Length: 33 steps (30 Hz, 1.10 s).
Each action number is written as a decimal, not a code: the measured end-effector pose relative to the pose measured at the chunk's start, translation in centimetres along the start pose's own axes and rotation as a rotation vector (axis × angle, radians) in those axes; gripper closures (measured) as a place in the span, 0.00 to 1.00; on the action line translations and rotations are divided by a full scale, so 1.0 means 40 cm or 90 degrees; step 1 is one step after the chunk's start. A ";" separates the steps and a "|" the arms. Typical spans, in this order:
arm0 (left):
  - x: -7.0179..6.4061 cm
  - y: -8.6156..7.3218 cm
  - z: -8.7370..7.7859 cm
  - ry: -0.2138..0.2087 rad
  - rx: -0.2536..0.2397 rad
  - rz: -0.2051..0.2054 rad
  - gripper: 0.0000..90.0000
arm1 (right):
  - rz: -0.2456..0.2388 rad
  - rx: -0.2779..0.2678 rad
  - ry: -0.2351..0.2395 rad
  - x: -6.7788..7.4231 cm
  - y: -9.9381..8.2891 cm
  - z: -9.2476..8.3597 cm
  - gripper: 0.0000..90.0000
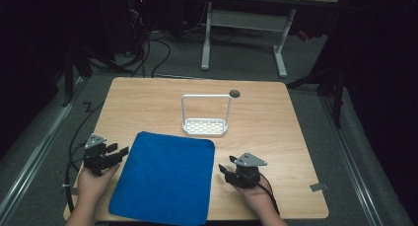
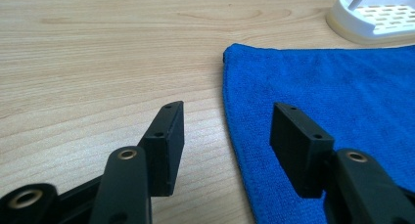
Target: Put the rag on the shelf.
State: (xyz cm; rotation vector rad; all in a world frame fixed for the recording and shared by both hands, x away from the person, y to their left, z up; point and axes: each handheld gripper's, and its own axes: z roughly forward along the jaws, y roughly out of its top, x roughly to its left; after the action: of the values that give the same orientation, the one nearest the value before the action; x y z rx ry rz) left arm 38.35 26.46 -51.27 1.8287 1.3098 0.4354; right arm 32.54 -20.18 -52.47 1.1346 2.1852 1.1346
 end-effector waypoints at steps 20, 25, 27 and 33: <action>-0.075 -0.049 -0.028 -0.096 0.065 0.081 0.94 | -0.088 0.029 0.135 0.083 0.051 0.061 0.97; -0.088 -0.064 -0.014 -0.091 0.098 0.106 0.96 | -0.105 0.057 0.161 0.103 0.056 0.083 0.99; -0.091 -0.068 -0.006 -0.090 0.111 0.114 0.96 | -0.112 0.070 0.163 0.109 0.055 0.089 0.99; -0.085 -0.066 0.001 -0.107 0.112 0.102 0.96 | -0.117 0.087 0.157 0.113 0.048 0.096 0.99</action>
State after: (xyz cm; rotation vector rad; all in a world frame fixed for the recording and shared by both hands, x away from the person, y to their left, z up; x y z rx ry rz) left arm 35.40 23.71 -52.77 2.0778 1.1210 0.2502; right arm 33.42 -14.03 -53.09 0.8610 2.5295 1.1086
